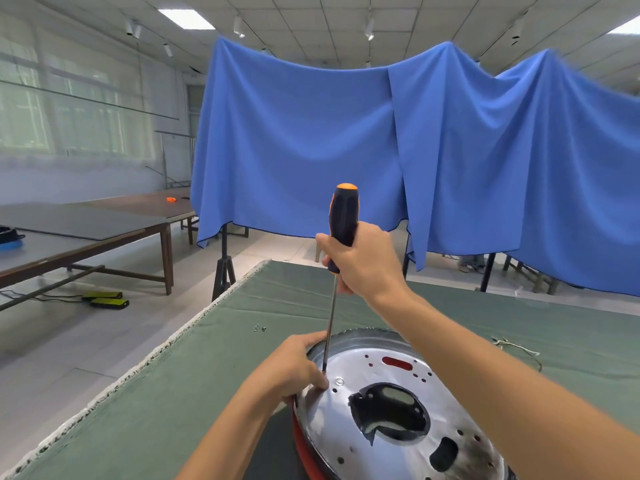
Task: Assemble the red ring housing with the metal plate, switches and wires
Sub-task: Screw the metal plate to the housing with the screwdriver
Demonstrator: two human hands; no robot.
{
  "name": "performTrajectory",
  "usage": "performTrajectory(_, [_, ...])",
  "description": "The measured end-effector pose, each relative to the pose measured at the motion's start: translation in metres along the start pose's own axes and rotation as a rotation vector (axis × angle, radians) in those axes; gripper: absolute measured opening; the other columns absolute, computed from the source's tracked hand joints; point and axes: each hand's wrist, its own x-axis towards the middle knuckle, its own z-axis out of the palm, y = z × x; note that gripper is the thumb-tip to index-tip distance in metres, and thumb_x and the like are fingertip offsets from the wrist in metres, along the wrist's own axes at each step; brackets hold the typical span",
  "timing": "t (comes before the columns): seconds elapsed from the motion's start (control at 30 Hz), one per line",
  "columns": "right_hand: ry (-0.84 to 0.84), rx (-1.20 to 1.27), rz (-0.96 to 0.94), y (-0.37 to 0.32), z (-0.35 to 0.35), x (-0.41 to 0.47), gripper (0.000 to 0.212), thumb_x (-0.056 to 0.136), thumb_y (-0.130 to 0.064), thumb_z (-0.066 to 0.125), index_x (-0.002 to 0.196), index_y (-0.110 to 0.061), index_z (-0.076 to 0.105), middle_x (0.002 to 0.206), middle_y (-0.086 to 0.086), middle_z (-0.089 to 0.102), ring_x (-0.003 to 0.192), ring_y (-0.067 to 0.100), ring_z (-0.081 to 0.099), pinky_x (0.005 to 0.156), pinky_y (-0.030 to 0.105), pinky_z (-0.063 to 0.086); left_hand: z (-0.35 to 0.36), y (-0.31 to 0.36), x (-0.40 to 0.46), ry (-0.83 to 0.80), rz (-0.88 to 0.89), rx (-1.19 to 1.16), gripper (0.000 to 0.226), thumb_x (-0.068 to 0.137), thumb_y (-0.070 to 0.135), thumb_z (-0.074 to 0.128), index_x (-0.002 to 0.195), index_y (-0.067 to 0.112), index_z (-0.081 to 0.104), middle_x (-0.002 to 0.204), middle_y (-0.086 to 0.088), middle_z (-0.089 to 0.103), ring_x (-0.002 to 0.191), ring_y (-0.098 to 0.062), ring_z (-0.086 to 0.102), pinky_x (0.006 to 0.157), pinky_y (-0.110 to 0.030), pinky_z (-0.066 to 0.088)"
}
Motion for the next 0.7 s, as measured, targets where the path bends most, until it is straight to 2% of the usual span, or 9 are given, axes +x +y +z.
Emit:
performTrajectory(0.07, [0.079,-0.055,-0.018,0.003,0.001,0.000,0.030,0.084,-0.033,0.057,0.072,-0.006,0.059,0.059,0.000,0.067,0.039,0.018,0.056,0.047,0.031,0.051,0.001,0.000,0.002,-0.009,0.004,0.023,0.068,0.074,-0.001,0.069,0.119,0.047,0.055,0.099,0.004,0.069,0.087,-0.018,0.064,0.083,-0.036,0.053])
performTrajectory(0.1, [0.108,-0.067,-0.021,0.004,0.001,0.001,0.029,0.083,-0.033,0.056,0.069,-0.008,0.058,0.057,-0.001,0.067,0.045,0.019,0.059,0.053,0.035,0.054,0.002,0.000,0.003,-0.013,0.013,0.025,0.068,0.074,-0.002,0.068,0.124,0.042,0.055,0.101,0.002,0.070,0.086,-0.017,0.064,0.081,-0.032,0.053])
performTrajectory(0.2, [0.156,0.019,0.001,0.007,0.004,0.003,0.020,0.075,-0.028,0.053,0.063,-0.013,0.052,0.053,-0.004,0.066,0.059,0.024,0.063,0.062,0.043,0.056,0.003,-0.001,0.007,-0.021,0.030,0.013,0.070,0.076,-0.002,0.067,0.131,0.037,0.052,0.088,0.009,0.066,0.068,-0.007,0.060,0.053,-0.011,0.047])
performTrajectory(0.27, [0.191,0.074,0.023,0.009,0.007,0.002,0.017,0.069,-0.030,0.049,0.062,-0.015,0.049,0.051,-0.005,0.064,0.060,0.026,0.063,0.062,0.044,0.056,0.003,-0.001,0.007,-0.019,0.033,0.017,0.070,0.076,-0.001,0.067,0.133,0.037,0.050,0.085,0.009,0.065,0.065,-0.007,0.058,0.046,-0.011,0.044])
performTrajectory(0.33, [0.213,0.092,0.027,0.011,0.009,0.003,0.016,0.066,-0.032,0.046,0.063,-0.016,0.047,0.049,-0.006,0.063,0.060,0.026,0.063,0.062,0.043,0.055,0.003,-0.002,0.007,-0.024,0.032,0.024,0.071,0.076,0.001,0.068,0.135,0.037,0.049,0.089,0.008,0.065,0.068,-0.011,0.059,0.046,-0.013,0.045])
performTrajectory(0.4, [0.213,0.102,0.018,0.012,0.011,0.006,0.015,0.067,-0.031,0.045,0.062,-0.017,0.045,0.047,-0.005,0.062,0.058,0.026,0.061,0.061,0.042,0.053,0.003,-0.002,0.007,-0.026,0.037,0.028,0.070,0.077,0.001,0.068,0.135,0.036,0.049,0.086,0.010,0.064,0.065,-0.007,0.058,0.041,-0.010,0.041])
performTrajectory(0.47, [0.203,0.104,0.003,0.012,0.012,0.009,0.014,0.067,-0.029,0.046,0.061,-0.017,0.043,0.045,-0.005,0.060,0.052,0.021,0.056,0.059,0.041,0.052,0.003,-0.003,0.008,-0.016,0.047,0.041,0.070,0.077,0.000,0.068,0.135,0.035,0.049,0.085,0.013,0.064,0.062,0.000,0.056,0.039,-0.009,0.038])
performTrajectory(0.57, [0.221,0.096,-0.021,0.013,0.017,0.014,0.017,0.066,-0.031,0.045,0.061,-0.015,0.044,0.043,-0.003,0.059,0.045,0.014,0.052,0.055,0.036,0.048,0.004,-0.004,0.009,-0.011,0.050,0.053,0.072,0.077,0.001,0.068,0.138,0.032,0.047,0.094,0.011,0.063,0.068,-0.003,0.057,0.039,-0.006,0.034])
performTrajectory(0.7, [0.276,0.064,-0.023,0.016,0.021,0.019,0.026,0.066,-0.035,0.044,0.063,-0.009,0.049,0.045,-0.001,0.061,0.039,0.005,0.051,0.052,0.031,0.047,0.005,-0.006,0.010,-0.005,0.066,0.053,0.066,0.076,0.000,0.066,0.132,0.033,0.053,0.088,0.009,0.064,0.063,0.000,0.054,0.040,-0.006,0.036])
